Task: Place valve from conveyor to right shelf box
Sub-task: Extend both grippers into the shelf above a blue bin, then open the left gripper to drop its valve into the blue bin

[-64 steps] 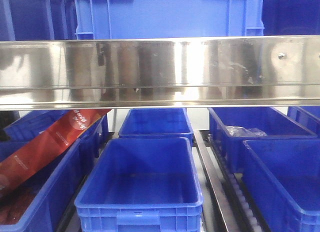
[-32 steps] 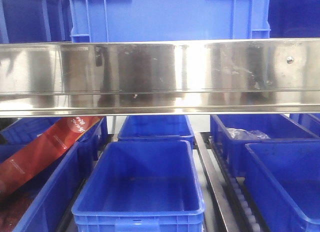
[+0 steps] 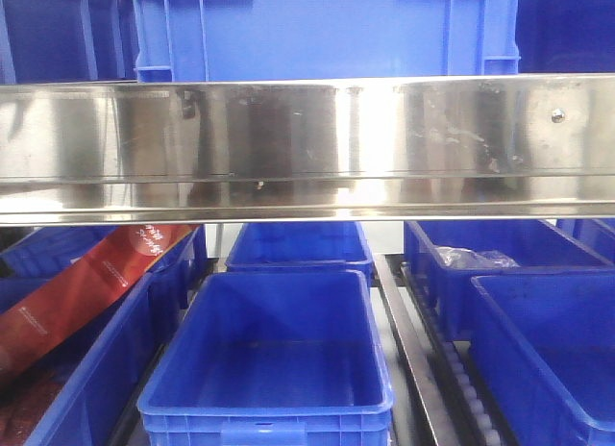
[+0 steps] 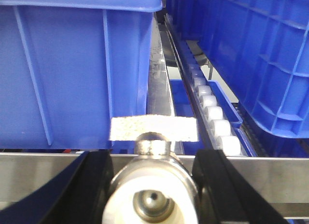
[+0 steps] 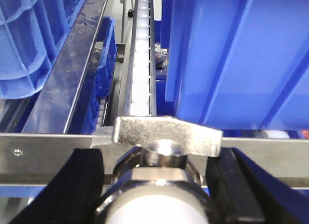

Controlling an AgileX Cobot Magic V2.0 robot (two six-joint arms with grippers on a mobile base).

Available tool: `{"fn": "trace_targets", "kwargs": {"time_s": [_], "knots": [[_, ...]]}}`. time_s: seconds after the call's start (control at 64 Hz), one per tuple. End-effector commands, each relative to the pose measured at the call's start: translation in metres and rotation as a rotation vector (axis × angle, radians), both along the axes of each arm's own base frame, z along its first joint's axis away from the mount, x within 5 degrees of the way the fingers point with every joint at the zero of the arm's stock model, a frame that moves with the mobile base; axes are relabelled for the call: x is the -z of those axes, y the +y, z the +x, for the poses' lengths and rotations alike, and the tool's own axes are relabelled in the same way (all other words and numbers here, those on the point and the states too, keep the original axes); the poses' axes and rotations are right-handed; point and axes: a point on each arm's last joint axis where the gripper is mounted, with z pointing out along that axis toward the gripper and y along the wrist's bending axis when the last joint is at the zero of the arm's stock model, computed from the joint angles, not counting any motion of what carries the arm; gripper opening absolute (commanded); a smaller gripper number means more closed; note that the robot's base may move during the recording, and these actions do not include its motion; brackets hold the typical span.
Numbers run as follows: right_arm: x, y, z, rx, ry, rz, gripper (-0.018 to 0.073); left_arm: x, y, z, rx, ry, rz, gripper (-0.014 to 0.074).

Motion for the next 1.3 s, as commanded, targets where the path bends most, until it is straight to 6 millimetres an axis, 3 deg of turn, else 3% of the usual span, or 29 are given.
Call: {"fn": "trace_targets", "kwargs": {"time_s": [0.0, 0.203, 0.391, 0.547, 0.782, 1.001, 1.282], "knots": [[-0.014, -0.001, 0.001, 0.014, -0.12, 0.005, -0.0162, -0.012, 0.0, 0.0, 0.0, -0.069, -0.008, -0.0111], [-0.05, 0.011, 0.008, -0.051, -0.216, 0.082, -0.0162, -0.053, -0.002, 0.008, 0.02, -0.035, 0.009, -0.0111], [-0.082, 0.027, 0.039, -0.15, -0.285, 0.087, -0.0162, -0.093, -0.012, 0.04, 0.101, 0.002, 0.047, -0.0111], [-0.107, 0.039, 0.069, -0.205, -0.346, 0.093, -0.0162, -0.125, -0.039, 0.073, 0.233, 0.004, 0.053, -0.0111], [-0.142, 0.054, 0.115, -0.255, -0.4, 0.1, -0.0162, -0.163, -0.096, 0.13, 0.402, -0.042, 0.063, -0.0111], [-0.148, 0.086, 0.162, -0.337, -0.414, 0.127, -0.0162, -0.155, -0.147, 0.197, 0.476, -0.011, 0.056, -0.0111], [-0.109, 0.103, 0.215, -0.35, -0.306, 0.129, -0.0162, -0.114, -0.173, 0.251, 0.484, 0.07, 0.034, -0.0111]]}}
